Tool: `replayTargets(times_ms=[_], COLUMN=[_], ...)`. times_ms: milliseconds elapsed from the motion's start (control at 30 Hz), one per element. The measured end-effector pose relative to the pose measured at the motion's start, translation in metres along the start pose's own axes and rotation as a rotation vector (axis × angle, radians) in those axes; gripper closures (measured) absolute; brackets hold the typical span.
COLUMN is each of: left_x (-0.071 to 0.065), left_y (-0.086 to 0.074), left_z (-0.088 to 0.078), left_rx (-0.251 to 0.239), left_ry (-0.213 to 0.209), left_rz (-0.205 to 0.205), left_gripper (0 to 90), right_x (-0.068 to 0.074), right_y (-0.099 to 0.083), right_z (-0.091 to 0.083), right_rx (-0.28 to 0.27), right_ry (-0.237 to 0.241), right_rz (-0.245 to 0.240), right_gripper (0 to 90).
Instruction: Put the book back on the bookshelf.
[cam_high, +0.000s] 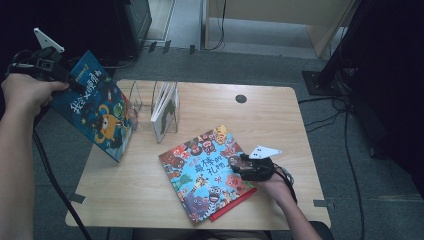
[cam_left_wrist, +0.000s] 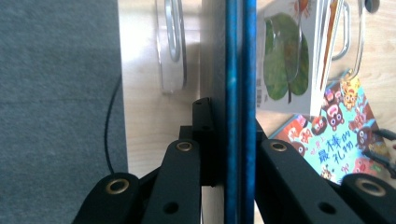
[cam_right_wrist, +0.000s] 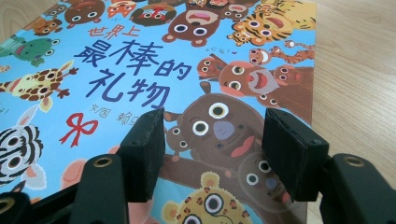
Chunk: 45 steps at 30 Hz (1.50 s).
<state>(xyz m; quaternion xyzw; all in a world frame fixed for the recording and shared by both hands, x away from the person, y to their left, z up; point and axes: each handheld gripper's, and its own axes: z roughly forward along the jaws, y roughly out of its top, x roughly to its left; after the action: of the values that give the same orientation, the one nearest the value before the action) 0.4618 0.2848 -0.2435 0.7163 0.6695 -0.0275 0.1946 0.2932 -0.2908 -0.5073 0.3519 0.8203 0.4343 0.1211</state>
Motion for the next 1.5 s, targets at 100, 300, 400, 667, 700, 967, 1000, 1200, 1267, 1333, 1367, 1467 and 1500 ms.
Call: replayTargets(times_ms=[100, 300, 400, 667, 700, 967, 1000, 1200, 1267, 1333, 1367, 1467, 1500], left_x=[-0.003, -0.005, -0.005, 0.001, 0.001, 0.006, 0.006, 0.012, 0.014, 0.016, 0.017, 0.018, 0.019], left_y=[0.004, 0.015, 0.021, 0.027, 0.027, 0.025, 0.025, 0.021, 0.019, 0.018, 0.018, 0.017, 0.017], left_z=[-0.003, -0.001, 0.005, 0.018, 0.018, 0.018, 0.018, 0.017, 0.016, 0.015, 0.014, 0.013, 0.012], left_rx=[-0.015, -0.036, -0.033, -0.067, -0.064, -0.066, -0.064, -0.051, -0.064, -0.082, -0.08, -0.088, -0.09], left_ry=[0.008, 0.003, 0.017, -0.001, -0.008, -0.026, -0.027, 0.006, -0.011, -0.019, -0.024, -0.03, -0.034], left_rz=[-0.004, -0.021, -0.016, -0.03, -0.034, -0.014, -0.004, 0.022, 0.019, 0.022, 0.022, 0.021, 0.019], left_gripper=[83.6, 83.6, 83.5, 83.5, 83.2, 80.4, 78.4, 62.9, 59.8, 57.0, 55.4, 53.6, 53.3], right_x=[0.0, 0.0, 0.0, 0.001, 0.001, 0.002, 0.002, 0.002, 0.001, 0.001, 0.001, 0.001, 0.001], right_y=[0.0, 0.0, 0.0, 0.0, -0.001, -0.001, -0.001, -0.001, -0.001, -0.001, -0.001, -0.001, -0.001], right_z=[0.0, 0.0, 0.0, -0.001, -0.001, -0.001, -0.001, -0.001, -0.001, -0.001, -0.002, -0.002, -0.002], right_rx=[0.001, 0.0, 0.0, 0.004, 0.004, 0.004, 0.004, 0.003, 0.003, 0.002, 0.004, 0.003, 0.003], right_ry=[0.001, 0.001, 0.002, 0.005, 0.006, 0.005, 0.005, 0.007, 0.008, 0.006, 0.007, 0.007, 0.007], right_rz=[0.001, -0.006, -0.007, -0.012, -0.014, -0.017, -0.016, -0.016, -0.017, -0.017, -0.014, -0.016, -0.016], right_gripper=[39.9, 39.8, 39.7, 39.6, 39.6, 39.2, 39.2, 39.2, 39.3, 39.4, 39.5, 39.5, 39.5])
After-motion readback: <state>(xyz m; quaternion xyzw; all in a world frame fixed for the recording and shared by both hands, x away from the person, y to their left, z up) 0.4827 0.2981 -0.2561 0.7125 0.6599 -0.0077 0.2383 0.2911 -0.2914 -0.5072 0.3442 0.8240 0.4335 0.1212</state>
